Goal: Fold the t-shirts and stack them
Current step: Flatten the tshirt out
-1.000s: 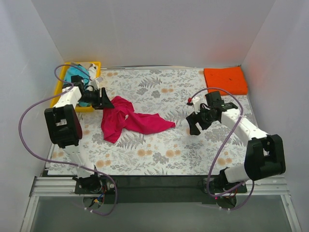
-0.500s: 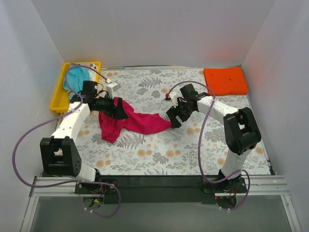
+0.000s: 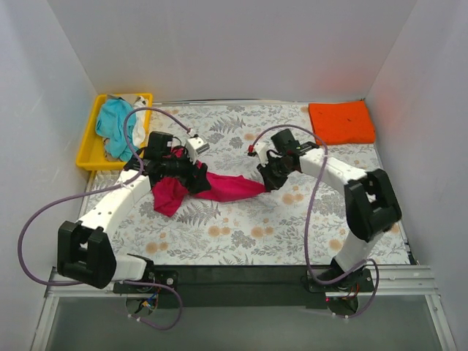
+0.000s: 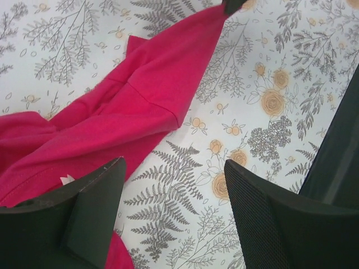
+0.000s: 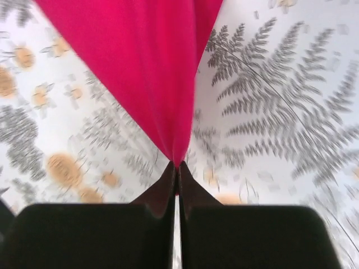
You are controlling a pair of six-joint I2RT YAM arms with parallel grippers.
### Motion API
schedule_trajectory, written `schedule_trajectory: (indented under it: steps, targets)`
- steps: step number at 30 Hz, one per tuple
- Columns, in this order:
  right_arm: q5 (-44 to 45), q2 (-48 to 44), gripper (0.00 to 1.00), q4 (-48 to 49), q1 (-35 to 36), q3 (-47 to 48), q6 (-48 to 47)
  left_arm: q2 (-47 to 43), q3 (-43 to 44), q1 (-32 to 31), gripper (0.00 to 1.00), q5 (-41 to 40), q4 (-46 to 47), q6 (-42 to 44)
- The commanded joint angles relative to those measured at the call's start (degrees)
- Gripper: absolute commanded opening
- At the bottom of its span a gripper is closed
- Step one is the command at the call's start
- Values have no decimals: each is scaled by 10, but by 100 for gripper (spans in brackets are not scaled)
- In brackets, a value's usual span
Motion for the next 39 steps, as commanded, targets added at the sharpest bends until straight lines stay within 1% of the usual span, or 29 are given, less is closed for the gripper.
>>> schedule_trajectory:
  steps: [1,2,3,5,6,8,9,12,13,14,15,16,17,18,20,22,26,27,28,34,38,39]
  targets:
    - [-60,-181,1,-38,-22,-13,-9,-89,-23,-60,67,-29,53,14]
    - [-74,-218,1,-40,-22,-14,0,-100,-30,-93,67,-34,64,9]
    - [-108,-244,1,-43,-21,-13,13,-118,-39,-129,68,-50,81,5]
    - [-163,-262,1,-42,-16,-4,34,-137,-54,-192,70,-100,128,-26]
    - [-182,-262,1,-39,-13,4,43,-139,-56,-218,72,-130,147,-57]
    - [-190,-261,1,-35,-13,12,56,-138,-59,-244,72,-156,164,-74]
    - [-194,-263,1,-26,-12,19,64,-137,-62,-268,73,-190,176,-80]
    - [-184,-265,1,-20,-12,39,82,-143,-80,-285,71,-253,183,-96]
    - [-174,-266,1,-17,-13,42,85,-149,-90,-285,63,-257,183,-93]
    - [-143,-267,1,-15,-13,41,91,-169,-111,-285,56,-252,179,-86]
    - [-127,-264,1,-13,-13,39,94,-180,-126,-285,49,-241,164,-64]
    - [-115,-262,1,-7,-14,32,96,-192,-141,-285,44,-221,156,-51]
    - [-99,-260,1,-3,-15,26,103,-211,-173,-286,37,-221,152,-41]
    - [-91,-257,1,3,-17,20,111,-218,-187,-286,35,-234,149,-19]
    - [-72,-252,1,17,-19,6,121,-219,-210,-286,29,-256,148,-3]
    - [-63,-247,1,23,-22,1,130,-207,-233,-286,29,-266,148,20]
    - [-53,-235,1,29,-29,8,140,-153,-244,-286,41,-322,183,30]
    - [-54,-232,1,29,-35,10,141,-132,-246,-286,46,-328,203,33]
    - [-56,-230,1,29,-38,11,142,-123,-245,-285,48,-331,213,34]
    - [-80,-218,1,29,-61,11,151,-65,-252,-282,54,-340,298,70]
    - [-92,-213,1,28,-71,11,152,7,-247,-269,54,-341,325,86]
    - [-94,-213,1,28,-74,10,153,19,-245,-259,54,-339,349,93]
